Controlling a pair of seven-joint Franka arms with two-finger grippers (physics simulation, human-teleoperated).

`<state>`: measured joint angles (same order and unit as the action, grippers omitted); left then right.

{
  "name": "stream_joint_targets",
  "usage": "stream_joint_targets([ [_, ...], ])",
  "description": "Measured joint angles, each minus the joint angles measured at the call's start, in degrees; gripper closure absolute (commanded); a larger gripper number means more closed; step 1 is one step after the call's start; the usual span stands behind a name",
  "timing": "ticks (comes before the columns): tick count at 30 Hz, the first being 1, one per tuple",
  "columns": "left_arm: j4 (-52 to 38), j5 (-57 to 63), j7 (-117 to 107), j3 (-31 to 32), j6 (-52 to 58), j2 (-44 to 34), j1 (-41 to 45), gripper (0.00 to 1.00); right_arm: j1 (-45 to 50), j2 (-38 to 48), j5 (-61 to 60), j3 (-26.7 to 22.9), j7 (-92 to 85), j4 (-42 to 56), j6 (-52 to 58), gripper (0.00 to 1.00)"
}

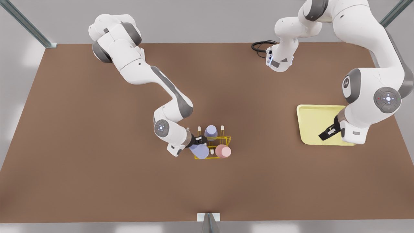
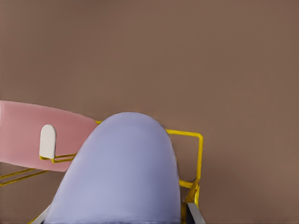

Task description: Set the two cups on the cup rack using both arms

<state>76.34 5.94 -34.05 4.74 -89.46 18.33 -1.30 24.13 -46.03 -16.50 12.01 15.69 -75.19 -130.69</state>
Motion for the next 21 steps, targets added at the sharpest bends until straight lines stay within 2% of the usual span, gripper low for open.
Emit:
stream_joint_targets([
  [11,0.2,-1.6,17.5,-0.4,7.2,-0.4,0.4,0.00,-1.1,0.7,-0.4,0.0,-0.3,3.4,0.6,0.00],
  [15,0.4,-1.8,21.6,0.5,9.3,-0.3,0.6,0.00,-5.0,4.9,1.8,-0.5,-0.9,4.0,3.6,0.00],
  [18,0.4,-1.9,24.1,0.8,10.7,-0.2,0.7,0.00,-15.4,9.1,14.4,-0.6,-1.9,2.9,12.3,0.00],
  [20,0.5,-1.9,25.6,0.8,11.5,0.0,0.9,0.00,-27.1,15.6,16.0,-0.4,-3.8,2.5,18.8,0.00],
  [21,0.5,-1.9,26.2,0.9,11.9,0.0,0.9,0.00,-29.9,18.9,16.2,-0.9,-4.7,2.0,22.1,0.00],
])
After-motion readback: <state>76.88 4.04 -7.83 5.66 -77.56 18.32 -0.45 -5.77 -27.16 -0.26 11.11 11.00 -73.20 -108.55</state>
